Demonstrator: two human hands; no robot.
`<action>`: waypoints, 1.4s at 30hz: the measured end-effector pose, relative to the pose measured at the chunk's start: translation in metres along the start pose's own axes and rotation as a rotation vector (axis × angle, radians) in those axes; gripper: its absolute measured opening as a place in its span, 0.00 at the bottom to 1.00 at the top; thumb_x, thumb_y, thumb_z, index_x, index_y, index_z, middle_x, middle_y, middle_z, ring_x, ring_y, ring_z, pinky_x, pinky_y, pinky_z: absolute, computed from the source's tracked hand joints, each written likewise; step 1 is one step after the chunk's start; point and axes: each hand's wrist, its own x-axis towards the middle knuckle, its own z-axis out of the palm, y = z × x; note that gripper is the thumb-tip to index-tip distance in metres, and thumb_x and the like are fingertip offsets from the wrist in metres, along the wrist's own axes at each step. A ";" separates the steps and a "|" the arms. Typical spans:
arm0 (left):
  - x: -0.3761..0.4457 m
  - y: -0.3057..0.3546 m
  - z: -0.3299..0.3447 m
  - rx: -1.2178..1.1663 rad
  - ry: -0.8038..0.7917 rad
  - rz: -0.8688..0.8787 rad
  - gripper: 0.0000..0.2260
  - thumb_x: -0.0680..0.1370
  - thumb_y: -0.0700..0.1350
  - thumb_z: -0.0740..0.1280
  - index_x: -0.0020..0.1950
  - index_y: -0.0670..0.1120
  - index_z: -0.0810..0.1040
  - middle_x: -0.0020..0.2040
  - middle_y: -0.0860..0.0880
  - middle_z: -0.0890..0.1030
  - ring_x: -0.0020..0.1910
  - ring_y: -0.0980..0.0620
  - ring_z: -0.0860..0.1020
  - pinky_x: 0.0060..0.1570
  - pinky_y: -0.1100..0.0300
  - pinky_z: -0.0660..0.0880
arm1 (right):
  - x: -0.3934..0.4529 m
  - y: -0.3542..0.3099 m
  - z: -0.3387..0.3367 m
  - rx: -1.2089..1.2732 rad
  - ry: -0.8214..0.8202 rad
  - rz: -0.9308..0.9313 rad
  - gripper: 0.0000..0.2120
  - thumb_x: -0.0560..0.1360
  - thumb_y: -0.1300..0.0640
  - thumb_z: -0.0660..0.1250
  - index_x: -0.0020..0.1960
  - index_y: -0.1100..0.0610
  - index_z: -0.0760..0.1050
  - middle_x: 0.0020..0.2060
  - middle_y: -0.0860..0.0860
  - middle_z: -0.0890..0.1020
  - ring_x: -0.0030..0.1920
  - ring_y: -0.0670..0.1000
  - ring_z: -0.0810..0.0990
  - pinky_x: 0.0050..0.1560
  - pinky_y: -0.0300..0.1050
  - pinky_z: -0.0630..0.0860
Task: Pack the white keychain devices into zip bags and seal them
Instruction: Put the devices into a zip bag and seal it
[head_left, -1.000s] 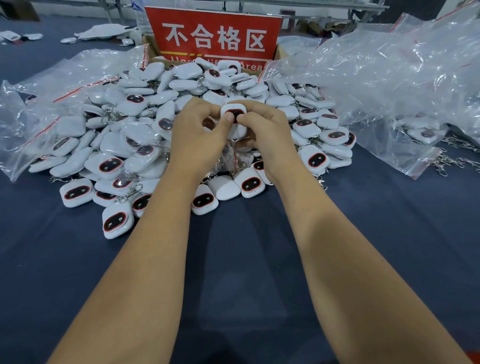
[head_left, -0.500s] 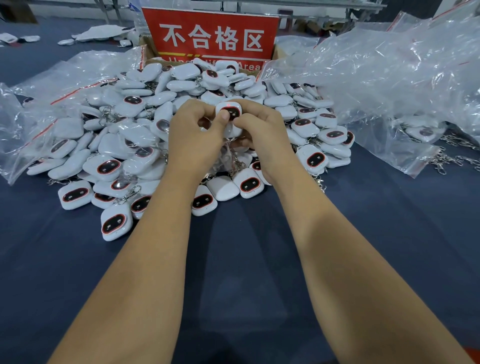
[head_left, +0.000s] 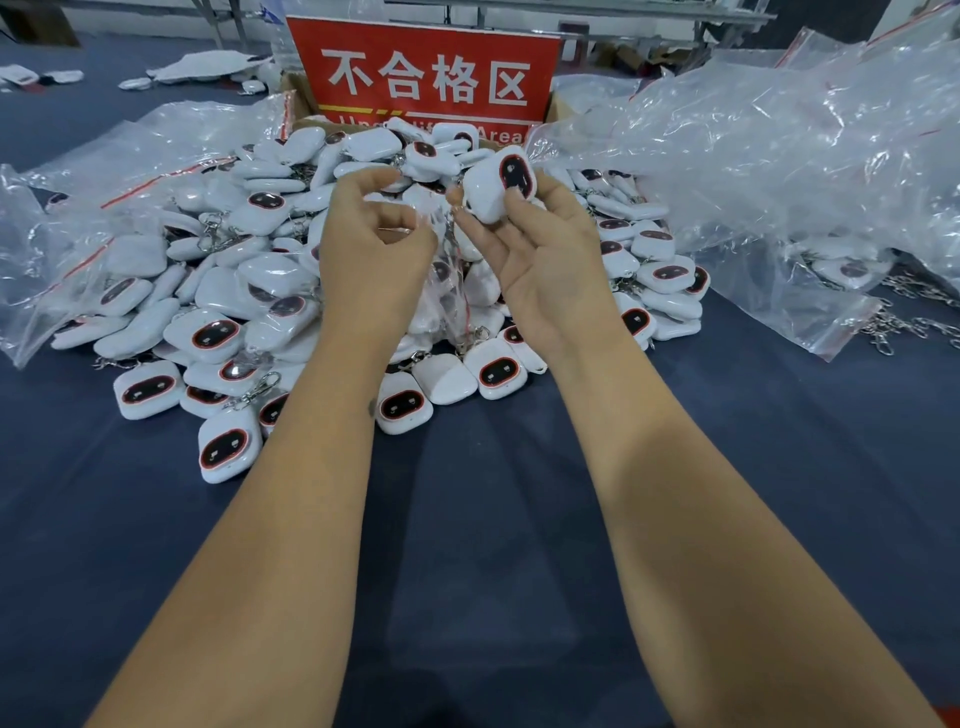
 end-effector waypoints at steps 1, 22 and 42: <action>0.001 0.000 0.000 -0.026 0.008 -0.005 0.18 0.75 0.37 0.69 0.60 0.52 0.71 0.40 0.54 0.80 0.34 0.64 0.77 0.38 0.73 0.73 | -0.001 0.002 0.002 0.026 -0.015 0.013 0.15 0.83 0.70 0.54 0.69 0.68 0.64 0.55 0.64 0.79 0.52 0.60 0.82 0.56 0.48 0.81; -0.004 0.007 -0.002 -0.115 0.057 0.155 0.09 0.74 0.35 0.69 0.52 0.46 0.79 0.42 0.51 0.80 0.38 0.61 0.77 0.42 0.67 0.76 | -0.006 0.021 0.003 -0.945 -0.073 -0.083 0.12 0.78 0.63 0.68 0.61 0.59 0.80 0.43 0.56 0.85 0.44 0.49 0.81 0.50 0.41 0.78; -0.001 -0.010 0.003 0.359 -0.068 0.091 0.10 0.76 0.39 0.64 0.49 0.53 0.80 0.39 0.58 0.78 0.36 0.62 0.76 0.34 0.71 0.70 | -0.003 0.007 -0.010 -1.327 0.301 -0.271 0.17 0.73 0.67 0.59 0.55 0.52 0.78 0.58 0.51 0.78 0.55 0.46 0.76 0.58 0.43 0.71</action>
